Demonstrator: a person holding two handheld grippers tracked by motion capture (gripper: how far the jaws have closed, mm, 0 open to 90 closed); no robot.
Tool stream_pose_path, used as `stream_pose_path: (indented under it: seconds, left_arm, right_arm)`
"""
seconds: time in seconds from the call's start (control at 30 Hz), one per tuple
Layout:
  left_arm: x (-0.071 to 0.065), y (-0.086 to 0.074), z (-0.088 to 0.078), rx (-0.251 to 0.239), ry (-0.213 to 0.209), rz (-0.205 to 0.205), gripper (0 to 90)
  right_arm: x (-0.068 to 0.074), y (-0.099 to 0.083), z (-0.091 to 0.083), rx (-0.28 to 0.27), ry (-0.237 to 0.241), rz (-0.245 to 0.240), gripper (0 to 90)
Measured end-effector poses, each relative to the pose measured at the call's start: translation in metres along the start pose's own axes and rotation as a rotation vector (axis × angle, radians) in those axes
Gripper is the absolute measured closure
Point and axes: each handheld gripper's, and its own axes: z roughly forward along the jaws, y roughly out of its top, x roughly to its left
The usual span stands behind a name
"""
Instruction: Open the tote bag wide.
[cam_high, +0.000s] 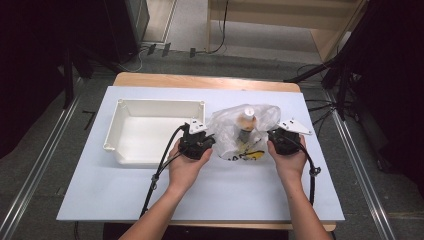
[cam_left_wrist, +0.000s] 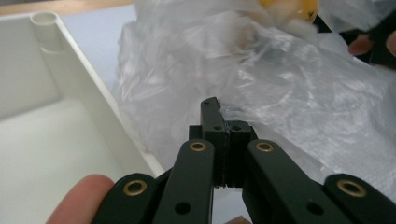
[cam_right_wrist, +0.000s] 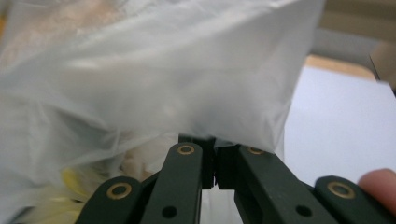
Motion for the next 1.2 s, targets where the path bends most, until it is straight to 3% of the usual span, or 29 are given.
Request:
stream_pose_path:
  seconds: [0.03,0.1,0.13,0.23,0.3,0.37,0.43,0.47,0.6,0.67,0.87,1.03,1.2]
  left_arm:
    - [0.001,-0.003,0.002,0.008,0.002,-0.001,90.0]
    - [0.002,-0.004,0.002,0.011,0.005,-0.005,90.0]
    - [0.004,-0.005,0.002,0.016,0.005,-0.008,90.0]
    - [0.007,-0.007,0.002,0.012,0.007,-0.025,90.0]
    - [0.008,-0.007,0.0,0.009,0.0,-0.023,90.0]
    - [0.008,-0.007,-0.001,0.0,-0.003,-0.02,90.0]
    - [0.008,-0.007,-0.002,-0.008,-0.006,-0.022,90.0]
    - [0.008,-0.006,-0.003,-0.012,-0.005,-0.023,90.0]
    - [0.007,-0.006,-0.003,-0.011,-0.004,-0.024,90.0]
    - [0.007,-0.006,-0.002,-0.012,-0.005,-0.025,90.0]
    - [0.01,-0.004,-0.006,-0.036,-0.001,-0.049,90.0]
    - [0.014,-0.003,-0.009,-0.051,0.019,-0.069,90.0]
    - [0.016,-0.003,-0.01,-0.056,0.027,-0.072,90.0]
  right_arm:
    - [-0.006,-0.005,0.006,0.042,-0.016,0.024,90.0]
    - [-0.007,-0.007,0.007,0.056,-0.025,0.028,90.0]
    - [-0.012,-0.013,0.011,0.094,-0.048,0.036,90.0]
    - [-0.017,-0.018,0.012,0.102,-0.061,0.048,90.0]
    - [-0.024,-0.022,0.008,0.081,-0.03,0.084,79.9]
    - [-0.029,-0.023,0.001,0.041,0.044,0.107,64.8]
    - [-0.03,-0.02,-0.015,-0.01,0.09,0.086,46.0]
    - [-0.03,-0.02,-0.015,-0.01,0.09,0.086,46.0]
    - [-0.034,-0.014,-0.041,-0.102,0.082,0.083,34.2]
    - [-0.036,-0.01,-0.052,-0.134,0.092,0.067,31.4]
    - [-0.035,-0.003,-0.077,-0.162,0.067,0.018,29.4]
    - [-0.044,-0.005,-0.088,-0.171,0.018,0.027,31.2]
    - [-0.063,-0.011,-0.095,-0.162,-0.034,0.064,33.3]
